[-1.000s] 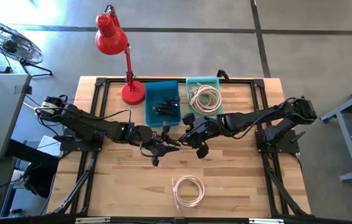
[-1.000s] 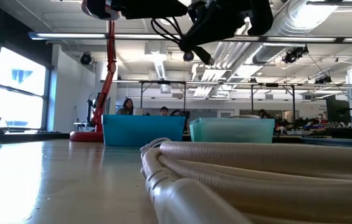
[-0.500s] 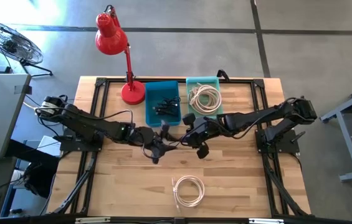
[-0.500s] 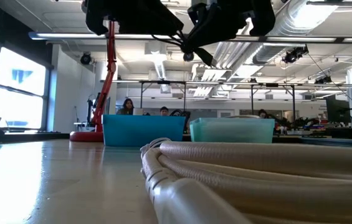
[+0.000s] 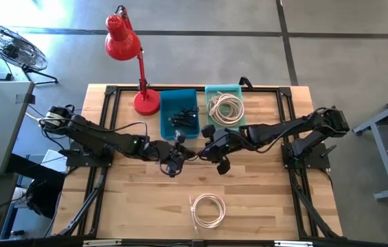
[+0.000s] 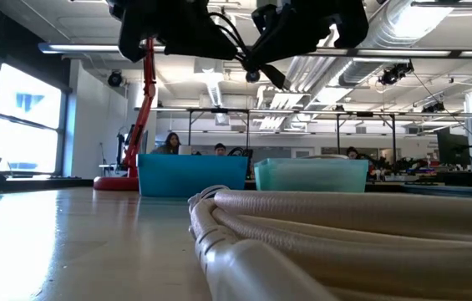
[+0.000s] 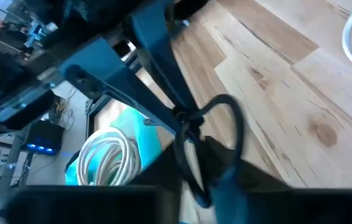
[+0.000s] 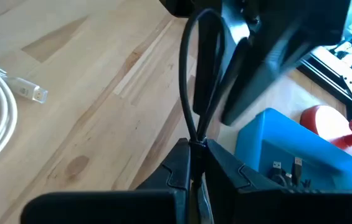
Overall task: Pick & Place USB Port
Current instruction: Put the black usb cable into the blue bin
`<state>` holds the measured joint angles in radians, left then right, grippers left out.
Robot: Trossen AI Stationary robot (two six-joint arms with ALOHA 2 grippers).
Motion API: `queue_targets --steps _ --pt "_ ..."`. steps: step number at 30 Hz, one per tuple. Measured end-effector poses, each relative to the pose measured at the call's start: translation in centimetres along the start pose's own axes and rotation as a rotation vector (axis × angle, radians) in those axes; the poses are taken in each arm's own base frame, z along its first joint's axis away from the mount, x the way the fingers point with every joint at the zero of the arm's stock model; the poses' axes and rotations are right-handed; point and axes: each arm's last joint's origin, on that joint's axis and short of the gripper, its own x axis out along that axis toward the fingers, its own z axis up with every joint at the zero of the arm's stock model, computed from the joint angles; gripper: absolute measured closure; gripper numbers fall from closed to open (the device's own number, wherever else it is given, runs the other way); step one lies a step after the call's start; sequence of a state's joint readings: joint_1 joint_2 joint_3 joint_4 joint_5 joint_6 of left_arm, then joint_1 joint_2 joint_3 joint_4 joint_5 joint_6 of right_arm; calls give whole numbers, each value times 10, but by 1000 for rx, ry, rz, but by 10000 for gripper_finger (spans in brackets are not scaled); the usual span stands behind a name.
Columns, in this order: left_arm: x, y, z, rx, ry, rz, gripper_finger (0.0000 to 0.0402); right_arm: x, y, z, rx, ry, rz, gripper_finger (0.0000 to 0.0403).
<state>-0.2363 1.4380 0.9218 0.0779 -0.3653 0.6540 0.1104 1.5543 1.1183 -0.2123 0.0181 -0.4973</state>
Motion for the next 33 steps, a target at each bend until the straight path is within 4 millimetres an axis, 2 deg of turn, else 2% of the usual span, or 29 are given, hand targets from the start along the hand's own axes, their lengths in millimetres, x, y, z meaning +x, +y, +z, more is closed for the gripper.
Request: queue_targets --steps 2,8,14,18,22,25,29,33 --pt "0 -1 -1 6 8 -7 386 0 0 0 12 -1 0 370" --pt "0 -1 -2 11 28 -1 396 0 0 2 50 -15 -5 317" --pt "0 -1 -3 8 33 -4 397 0 0 3 52 -23 -13 307" --pt "0 -2 -5 15 62 4 398 -7 -1 6 117 4 -127 301" --pt "-1 -2 -12 46 184 71 399 -24 -1 12 120 42 -275 280" --pt "-4 -2 -21 107 362 191 400 -40 0 16 148 59 -374 266" --pt "-8 3 -36 233 608 335 400 -57 1 17 223 54 -406 259" --pt "-4 16 -60 203 698 257 401 -64 1 15 285 64 -409 259"
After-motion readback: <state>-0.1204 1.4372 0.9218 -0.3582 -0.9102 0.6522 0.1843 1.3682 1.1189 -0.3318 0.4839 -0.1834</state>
